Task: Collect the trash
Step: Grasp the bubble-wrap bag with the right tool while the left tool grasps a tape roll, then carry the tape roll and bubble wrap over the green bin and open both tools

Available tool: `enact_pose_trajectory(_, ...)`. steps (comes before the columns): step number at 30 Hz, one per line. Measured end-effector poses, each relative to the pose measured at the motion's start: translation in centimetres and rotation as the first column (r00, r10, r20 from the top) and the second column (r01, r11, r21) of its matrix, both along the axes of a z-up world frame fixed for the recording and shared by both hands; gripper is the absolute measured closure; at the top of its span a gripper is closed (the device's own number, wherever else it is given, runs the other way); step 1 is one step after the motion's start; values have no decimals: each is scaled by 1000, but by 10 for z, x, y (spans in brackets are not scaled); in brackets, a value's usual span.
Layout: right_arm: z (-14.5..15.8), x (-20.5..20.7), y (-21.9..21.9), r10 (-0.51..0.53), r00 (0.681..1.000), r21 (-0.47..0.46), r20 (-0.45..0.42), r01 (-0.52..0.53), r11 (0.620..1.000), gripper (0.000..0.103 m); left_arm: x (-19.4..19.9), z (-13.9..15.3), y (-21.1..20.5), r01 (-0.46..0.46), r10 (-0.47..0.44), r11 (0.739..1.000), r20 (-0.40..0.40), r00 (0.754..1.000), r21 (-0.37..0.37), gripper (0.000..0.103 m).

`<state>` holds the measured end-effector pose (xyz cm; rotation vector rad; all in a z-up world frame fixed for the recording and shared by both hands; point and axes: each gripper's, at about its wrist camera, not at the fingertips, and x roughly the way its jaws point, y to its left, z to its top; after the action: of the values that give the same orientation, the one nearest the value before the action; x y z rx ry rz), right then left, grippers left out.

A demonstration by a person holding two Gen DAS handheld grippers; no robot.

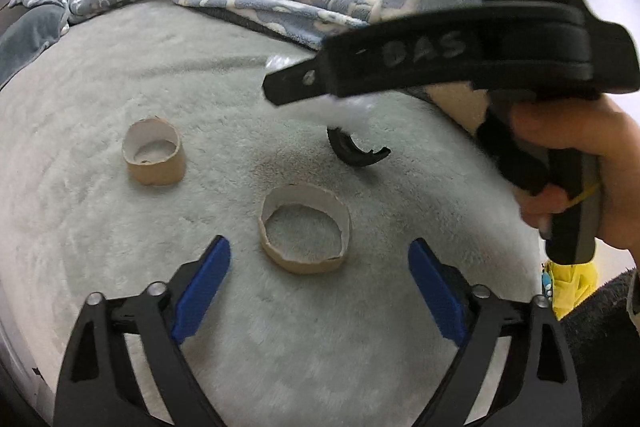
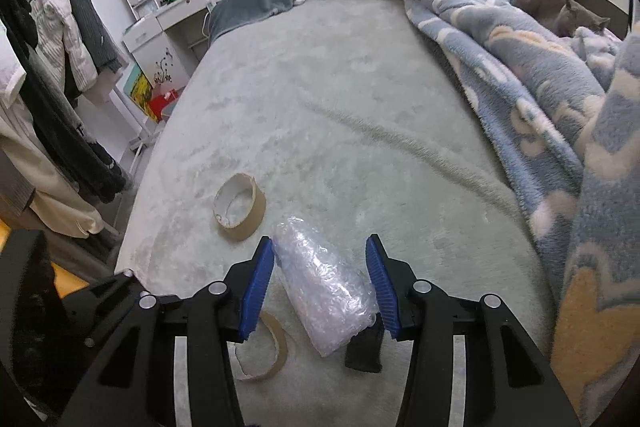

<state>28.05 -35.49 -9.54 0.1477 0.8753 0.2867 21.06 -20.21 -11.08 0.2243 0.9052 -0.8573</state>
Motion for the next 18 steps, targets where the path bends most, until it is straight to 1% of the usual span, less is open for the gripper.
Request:
enact_pose_trajectory(3,2,-3,-7,-8,1000,8,4,8,1000,55,2,-4,-5,-17,17,1000,-8,1000,7,19)
enact_pose_trajectory(6,4,-7,-15,-18,1000,9,10,18,1000,55,6,-7,-9,-37,37,999,-14,999,10,25)
enact_pose_trajectory(10,6,-13,-25,-32,999,15,16,31,999,55,13,-7,-14,-71,71,997,-30,997,-7,30)
enact_pose_trajectory(12,8,-16,-29,-39,999,17,21,39,999,55,16,-7,-17,-88,87,996,-33,996,-6,36)
enact_pose_trajectory(13,9,-18,-31,-44,999,18,24,43,999,55,16,-7,-18,-97,97,995,-32,995,-5,38)
enact_pose_trajectory(15,10,-20,-35,-49,998,19,28,48,999,55,18,-7,-20,-118,118,993,-29,993,0,45)
enact_pose_trajectory(18,12,-23,-39,-57,998,21,31,56,998,55,20,-7,-19,-147,146,989,-32,989,-4,51)
